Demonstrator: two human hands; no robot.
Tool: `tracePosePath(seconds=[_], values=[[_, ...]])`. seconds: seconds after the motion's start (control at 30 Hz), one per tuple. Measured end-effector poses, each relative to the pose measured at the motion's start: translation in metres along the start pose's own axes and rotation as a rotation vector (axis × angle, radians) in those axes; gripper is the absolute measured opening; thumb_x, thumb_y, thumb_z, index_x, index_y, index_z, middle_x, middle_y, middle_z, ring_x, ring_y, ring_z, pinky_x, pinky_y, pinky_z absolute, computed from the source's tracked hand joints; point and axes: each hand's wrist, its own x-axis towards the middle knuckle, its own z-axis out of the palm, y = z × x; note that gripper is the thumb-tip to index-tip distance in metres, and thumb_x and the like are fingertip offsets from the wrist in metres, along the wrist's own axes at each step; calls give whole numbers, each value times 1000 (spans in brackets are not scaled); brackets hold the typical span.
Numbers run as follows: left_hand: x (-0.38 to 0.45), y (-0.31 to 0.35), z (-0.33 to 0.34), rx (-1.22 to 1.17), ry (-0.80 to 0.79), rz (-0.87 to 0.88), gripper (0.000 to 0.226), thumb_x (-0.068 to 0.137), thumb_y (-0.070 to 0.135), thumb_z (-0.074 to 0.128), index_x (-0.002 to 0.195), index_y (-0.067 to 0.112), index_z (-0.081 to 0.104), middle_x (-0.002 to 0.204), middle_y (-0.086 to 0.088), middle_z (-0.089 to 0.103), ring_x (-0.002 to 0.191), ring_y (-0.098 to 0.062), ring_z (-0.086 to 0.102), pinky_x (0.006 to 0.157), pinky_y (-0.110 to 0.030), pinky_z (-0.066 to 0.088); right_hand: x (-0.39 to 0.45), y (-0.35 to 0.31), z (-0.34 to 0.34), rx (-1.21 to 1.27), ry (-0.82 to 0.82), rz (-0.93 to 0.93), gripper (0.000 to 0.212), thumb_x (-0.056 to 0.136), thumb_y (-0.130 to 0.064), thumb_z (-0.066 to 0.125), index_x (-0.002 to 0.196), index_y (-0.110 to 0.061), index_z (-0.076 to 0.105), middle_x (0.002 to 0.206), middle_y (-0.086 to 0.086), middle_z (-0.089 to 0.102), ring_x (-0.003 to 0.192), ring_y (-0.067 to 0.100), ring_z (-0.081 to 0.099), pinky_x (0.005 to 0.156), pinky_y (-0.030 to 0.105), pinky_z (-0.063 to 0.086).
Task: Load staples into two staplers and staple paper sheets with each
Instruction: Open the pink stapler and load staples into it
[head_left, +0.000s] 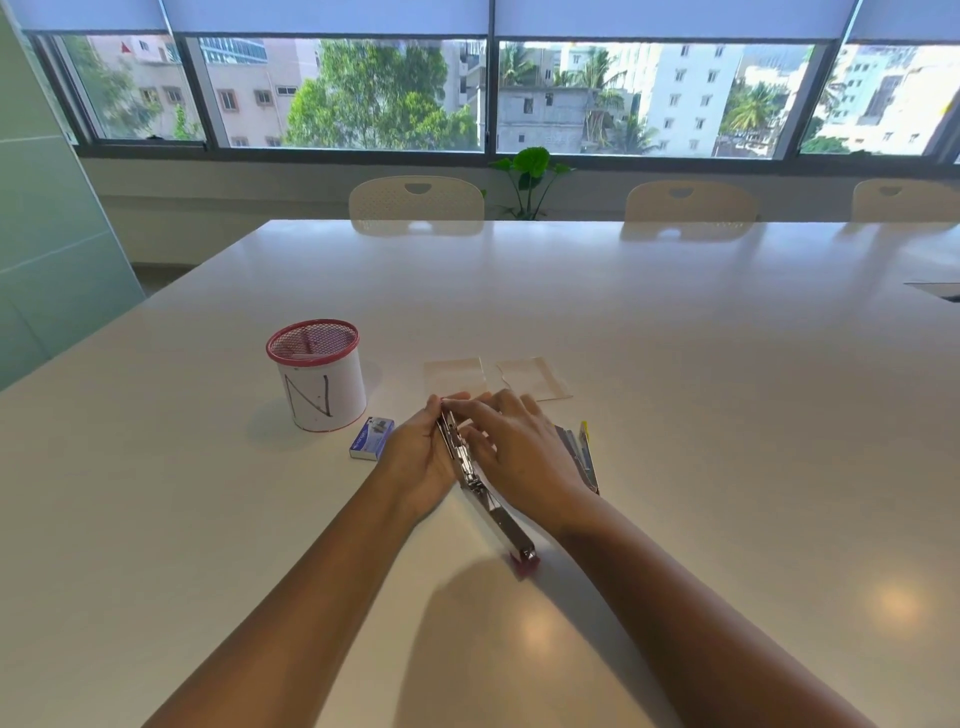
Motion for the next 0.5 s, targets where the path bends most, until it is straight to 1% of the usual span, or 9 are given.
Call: tracePosePath(seconds=[0.07,0.17,0.2,0.27,0.33,0.43,0.5], values=[[0,-1,-1,15,-3,5,40,99,29,28,96,7,61,90,-13,71,87,-24,64,73,-36,55,0,0,-2,-7,0,1,34,97,-26,41,129,-32,50,116,2,54,110,19,46,91,32,37],[1,0,-2,35,-3,3,40,99,30,28,104,5,58,105,-16,63,95,-26,60,76,-36,53,1,-1,-2,3,-12,26,28,96,-28,43,121,-30,56,115,1,54,110,18,46,90,32,37],[2,-1,-2,40,-2,0,41,99,30,28,111,3,56,113,-18,61,102,-29,60,79,-38,53,2,-2,-2,24,-13,39,26,95,-31,44,118,-29,57,113,1,54,110,18,46,90,32,37],[2,-1,0,45,-8,-12,41,99,29,27,120,3,50,127,-21,55,118,-34,52,89,-41,49,2,-2,-3,88,-4,76,24,93,-38,48,112,-29,60,109,0,53,109,18,46,89,32,36],[1,-2,3,37,-14,-19,40,99,29,26,120,3,49,135,-22,48,125,-34,45,95,-42,44,2,-2,-4,122,1,94,26,92,-43,49,110,-29,61,105,0,53,108,18,46,88,32,36],[1,-2,1,33,2,-23,44,99,29,26,127,1,44,137,-26,43,126,-36,42,100,-44,39,2,-3,-4,116,0,78,30,94,-42,45,115,-29,61,103,0,53,105,17,47,89,32,38],[1,-1,0,49,17,-5,42,99,29,26,125,2,45,133,-27,43,118,-35,47,100,-44,38,3,-4,-6,146,22,65,30,95,-41,45,115,-29,63,101,-1,55,102,15,48,88,32,39]])
